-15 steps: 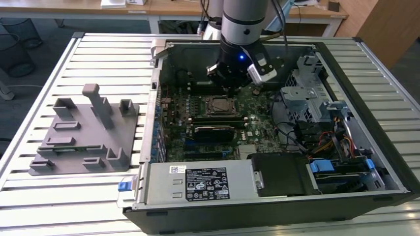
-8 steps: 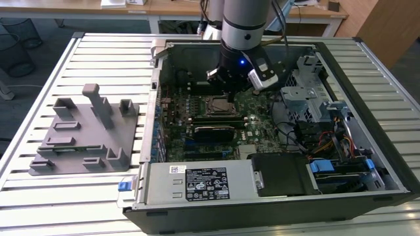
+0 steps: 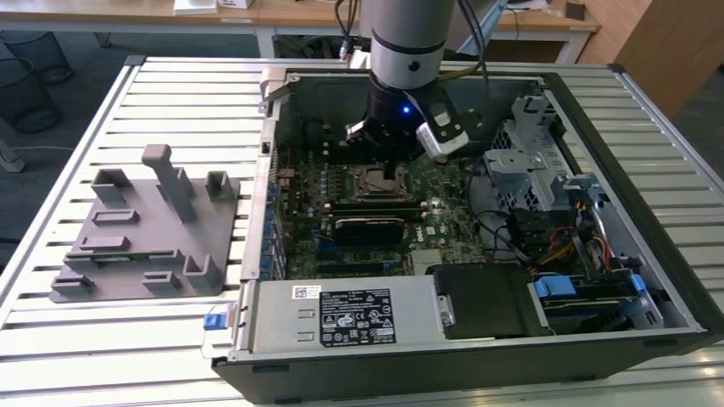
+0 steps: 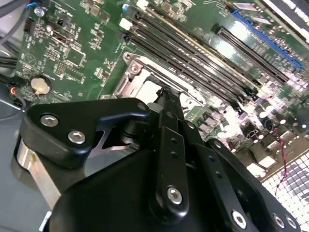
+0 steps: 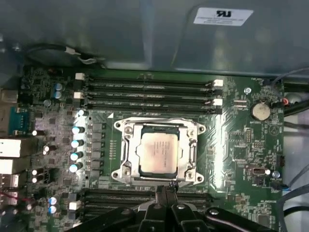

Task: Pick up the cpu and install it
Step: 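Install the second cpu locking lever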

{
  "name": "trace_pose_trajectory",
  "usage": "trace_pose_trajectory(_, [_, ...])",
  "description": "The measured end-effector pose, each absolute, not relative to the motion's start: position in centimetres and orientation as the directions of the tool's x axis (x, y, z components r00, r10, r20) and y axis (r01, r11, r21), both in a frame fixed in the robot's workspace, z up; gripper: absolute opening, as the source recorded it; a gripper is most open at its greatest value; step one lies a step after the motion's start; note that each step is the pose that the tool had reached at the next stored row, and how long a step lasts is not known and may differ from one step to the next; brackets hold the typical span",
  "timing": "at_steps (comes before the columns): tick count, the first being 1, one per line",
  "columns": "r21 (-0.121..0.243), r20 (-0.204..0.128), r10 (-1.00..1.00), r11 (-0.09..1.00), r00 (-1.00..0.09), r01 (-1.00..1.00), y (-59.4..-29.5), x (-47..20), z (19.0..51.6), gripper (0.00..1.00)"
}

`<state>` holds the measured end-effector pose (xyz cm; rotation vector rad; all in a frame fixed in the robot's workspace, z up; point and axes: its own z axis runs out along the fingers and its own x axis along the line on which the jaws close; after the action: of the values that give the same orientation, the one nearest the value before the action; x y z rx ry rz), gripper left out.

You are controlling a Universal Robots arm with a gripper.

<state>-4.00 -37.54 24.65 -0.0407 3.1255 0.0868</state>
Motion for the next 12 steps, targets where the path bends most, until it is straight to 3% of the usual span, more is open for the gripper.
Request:
trace_pose_trajectory(5, [0.056,0.016,-0.026,0.998,-1.0,-0.025,-38.0,-4.0,24.6,0.11])
trace_pose_trajectory(12, [0.057,0.017,-0.026,0.998,-1.0,-0.025,-38.7,-4.7,24.0,0.11])
